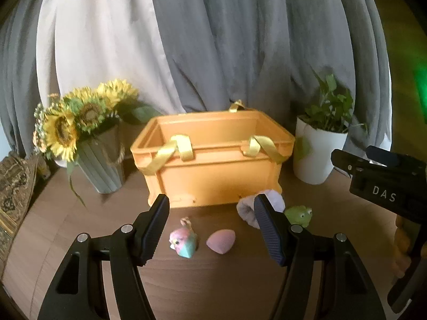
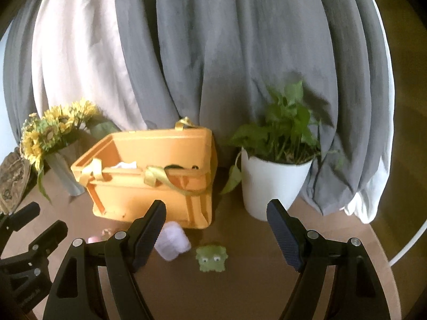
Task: Organize soft objects
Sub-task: 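Lift both open tools out of the crate and lower toward the table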
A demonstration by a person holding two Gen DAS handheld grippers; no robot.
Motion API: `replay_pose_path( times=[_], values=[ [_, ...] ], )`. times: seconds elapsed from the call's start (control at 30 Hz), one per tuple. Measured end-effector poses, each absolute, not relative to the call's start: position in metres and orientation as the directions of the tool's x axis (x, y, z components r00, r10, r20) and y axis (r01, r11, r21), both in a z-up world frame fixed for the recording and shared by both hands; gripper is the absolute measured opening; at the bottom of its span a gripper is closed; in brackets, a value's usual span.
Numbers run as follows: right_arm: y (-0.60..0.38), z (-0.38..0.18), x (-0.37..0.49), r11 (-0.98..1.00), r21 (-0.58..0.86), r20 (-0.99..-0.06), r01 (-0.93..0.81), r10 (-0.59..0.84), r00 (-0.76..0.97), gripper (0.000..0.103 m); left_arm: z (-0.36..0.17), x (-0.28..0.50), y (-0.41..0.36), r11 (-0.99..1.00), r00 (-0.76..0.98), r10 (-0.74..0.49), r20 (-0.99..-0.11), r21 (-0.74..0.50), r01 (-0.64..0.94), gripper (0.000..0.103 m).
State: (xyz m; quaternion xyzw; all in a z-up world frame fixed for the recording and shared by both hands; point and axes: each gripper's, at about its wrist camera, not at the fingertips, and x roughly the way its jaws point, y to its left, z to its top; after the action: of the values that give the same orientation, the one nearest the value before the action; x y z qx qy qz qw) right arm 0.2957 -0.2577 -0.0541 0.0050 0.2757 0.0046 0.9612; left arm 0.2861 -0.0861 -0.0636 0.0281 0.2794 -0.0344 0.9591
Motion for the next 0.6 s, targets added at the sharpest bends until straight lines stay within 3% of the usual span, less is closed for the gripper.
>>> replay_pose_path(
  times=[0.6],
  values=[
    [-0.262, -0.101, 0.309, 1.0, 0.015, -0.64, -0.017, 0.022, 0.768, 0.079, -0.115, 0.307, -0.1, 0.987, 0.758, -0.062, -0.649, 0.073, 0.143, 0.065]
  ],
)
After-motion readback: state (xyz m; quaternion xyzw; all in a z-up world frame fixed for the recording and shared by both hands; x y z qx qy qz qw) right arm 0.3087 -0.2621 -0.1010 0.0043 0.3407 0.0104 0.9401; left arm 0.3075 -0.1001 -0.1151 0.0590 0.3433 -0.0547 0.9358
